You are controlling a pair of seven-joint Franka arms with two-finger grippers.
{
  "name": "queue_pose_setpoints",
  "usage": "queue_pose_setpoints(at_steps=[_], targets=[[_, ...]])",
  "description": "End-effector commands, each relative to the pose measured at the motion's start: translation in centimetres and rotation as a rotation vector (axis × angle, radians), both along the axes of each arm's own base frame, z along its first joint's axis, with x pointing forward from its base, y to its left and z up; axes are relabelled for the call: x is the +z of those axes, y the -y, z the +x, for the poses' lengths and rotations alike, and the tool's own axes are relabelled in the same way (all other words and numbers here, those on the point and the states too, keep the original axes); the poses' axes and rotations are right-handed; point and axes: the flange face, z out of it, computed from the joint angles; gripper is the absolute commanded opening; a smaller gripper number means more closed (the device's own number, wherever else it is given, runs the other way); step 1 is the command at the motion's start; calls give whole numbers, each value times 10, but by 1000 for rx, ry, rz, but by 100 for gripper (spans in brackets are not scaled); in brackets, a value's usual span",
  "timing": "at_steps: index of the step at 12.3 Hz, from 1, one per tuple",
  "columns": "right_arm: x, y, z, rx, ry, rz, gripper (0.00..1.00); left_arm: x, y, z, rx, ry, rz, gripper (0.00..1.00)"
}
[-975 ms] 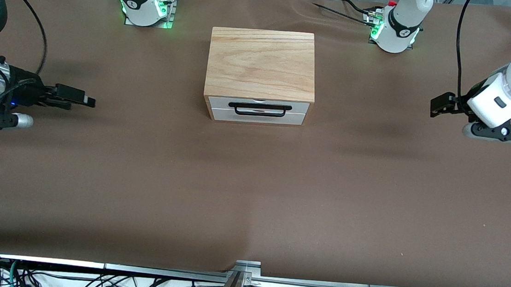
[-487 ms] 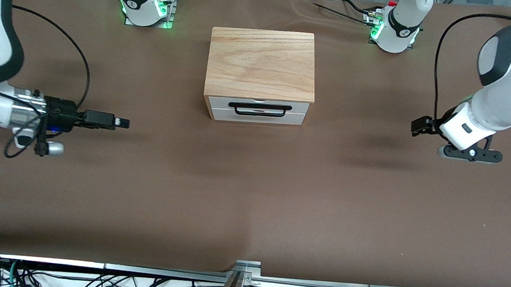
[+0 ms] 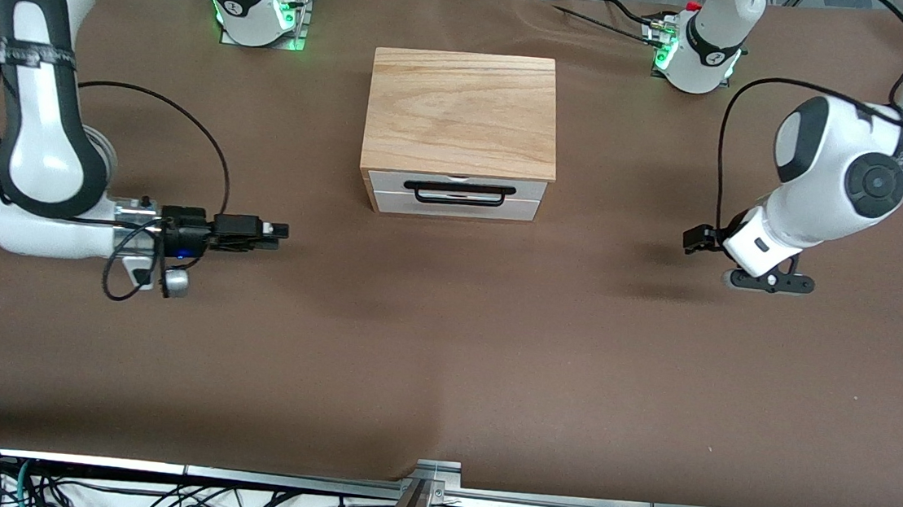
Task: Pull top drawer with both arms simultaneously
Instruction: 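Move both grippers toward the drawer handle ends from either side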
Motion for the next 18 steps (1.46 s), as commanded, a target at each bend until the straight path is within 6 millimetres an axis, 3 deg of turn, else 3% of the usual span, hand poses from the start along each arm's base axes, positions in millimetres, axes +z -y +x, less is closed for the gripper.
queue_pose_setpoints(at_steps=[1,3,7,11,13,15,18], targets=[[-30,-34,-22,-1,20,95,100,-37,30,-6,-30,-44,-24,100],[-46,-54,-33,-14,44,94,100,-42,63,-7,-29,-17,-103,100],[-70,-91,-58,-52,95,165,100,-56,90,-11,46,-51,-441,100],[-85,-126,-84,-65,138,242,100,-92,103,-14,86,25,-827,100],[-91,-146,-98,-84,144,277,100,-103,127,-20,118,65,-994,100],[-98,-156,-108,-81,169,265,100,-110,154,-27,135,128,-1156,100],[-111,-154,-126,-74,196,275,100,-128,174,-36,76,238,-1349,100]])
